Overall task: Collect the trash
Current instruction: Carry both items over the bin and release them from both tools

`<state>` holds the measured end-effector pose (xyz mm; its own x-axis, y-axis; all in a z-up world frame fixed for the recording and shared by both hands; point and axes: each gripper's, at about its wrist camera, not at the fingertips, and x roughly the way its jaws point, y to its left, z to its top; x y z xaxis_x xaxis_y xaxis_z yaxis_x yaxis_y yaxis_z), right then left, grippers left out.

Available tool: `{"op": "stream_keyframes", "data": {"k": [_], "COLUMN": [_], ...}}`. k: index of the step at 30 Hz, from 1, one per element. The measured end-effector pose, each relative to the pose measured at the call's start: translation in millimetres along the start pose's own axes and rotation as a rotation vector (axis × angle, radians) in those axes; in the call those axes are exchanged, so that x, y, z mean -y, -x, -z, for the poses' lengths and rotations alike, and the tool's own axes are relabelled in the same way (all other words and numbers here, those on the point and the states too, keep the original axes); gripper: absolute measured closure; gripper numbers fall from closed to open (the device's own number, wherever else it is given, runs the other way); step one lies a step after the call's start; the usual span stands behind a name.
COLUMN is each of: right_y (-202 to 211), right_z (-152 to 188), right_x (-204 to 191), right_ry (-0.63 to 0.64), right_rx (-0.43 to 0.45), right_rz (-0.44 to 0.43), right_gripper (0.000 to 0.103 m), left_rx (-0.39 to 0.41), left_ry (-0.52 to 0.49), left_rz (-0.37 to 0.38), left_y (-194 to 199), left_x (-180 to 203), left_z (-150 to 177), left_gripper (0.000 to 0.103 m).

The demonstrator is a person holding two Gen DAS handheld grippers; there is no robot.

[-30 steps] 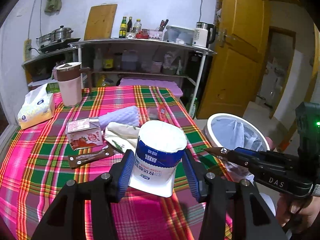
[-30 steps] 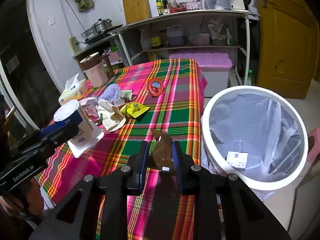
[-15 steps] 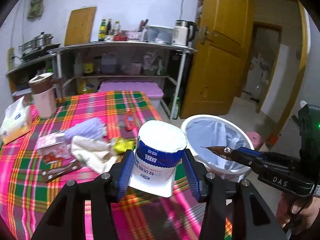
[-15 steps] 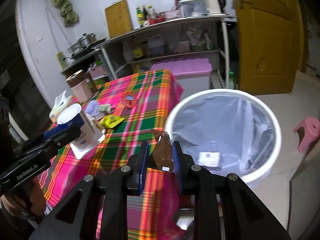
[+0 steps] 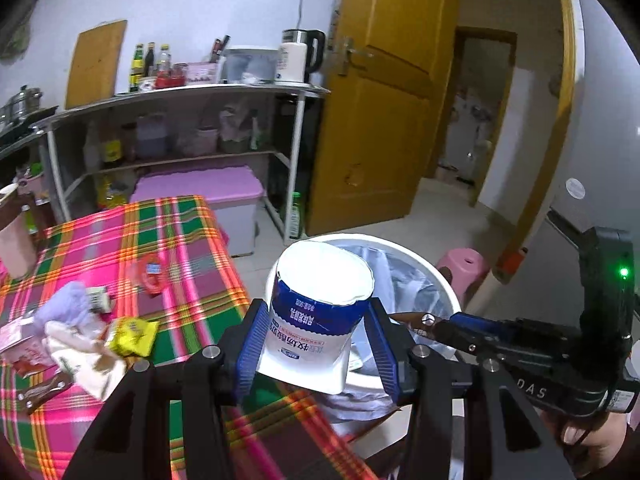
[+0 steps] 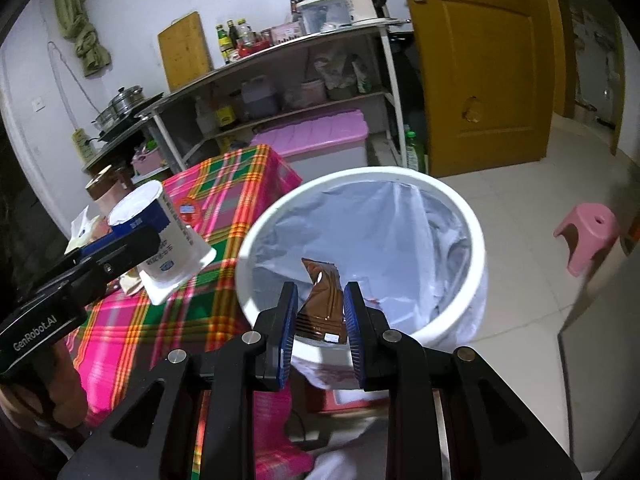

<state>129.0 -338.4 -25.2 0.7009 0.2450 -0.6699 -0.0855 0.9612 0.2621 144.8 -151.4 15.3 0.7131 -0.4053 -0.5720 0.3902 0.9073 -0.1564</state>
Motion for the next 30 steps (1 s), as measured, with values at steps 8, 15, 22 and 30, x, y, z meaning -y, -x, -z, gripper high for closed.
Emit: {"op": "stream_keyframes", "data": {"k": [8, 15, 22, 30], "right_y": [-8, -15, -19, -17], "right_z": [1, 2, 3, 3], "right_x": [14, 22, 26, 25], "right_ry": [-0.021, -0.045, -0.058, -0.058], "right_rx": [-0.02, -0.043, -0.058, -0.043], "right_rz": [0.021, 0.026, 0.036, 0.034], "right_gripper": [0.078, 0.078, 0.078, 0.076], "left_rx": [-0.04, -0.07, -0.085, -0.088], "left_ry": [-0.013, -0.027, -0.054, -0.066], "left_rz": [0.042, 0.072, 0.088, 0.099], "left_y": [-29, -47, -57, -59], "left_x": [12, 16, 24, 27], "left_z": [-1, -2, 1, 3], "left_gripper": [0.053, 0.053, 0.052, 0.052]}}
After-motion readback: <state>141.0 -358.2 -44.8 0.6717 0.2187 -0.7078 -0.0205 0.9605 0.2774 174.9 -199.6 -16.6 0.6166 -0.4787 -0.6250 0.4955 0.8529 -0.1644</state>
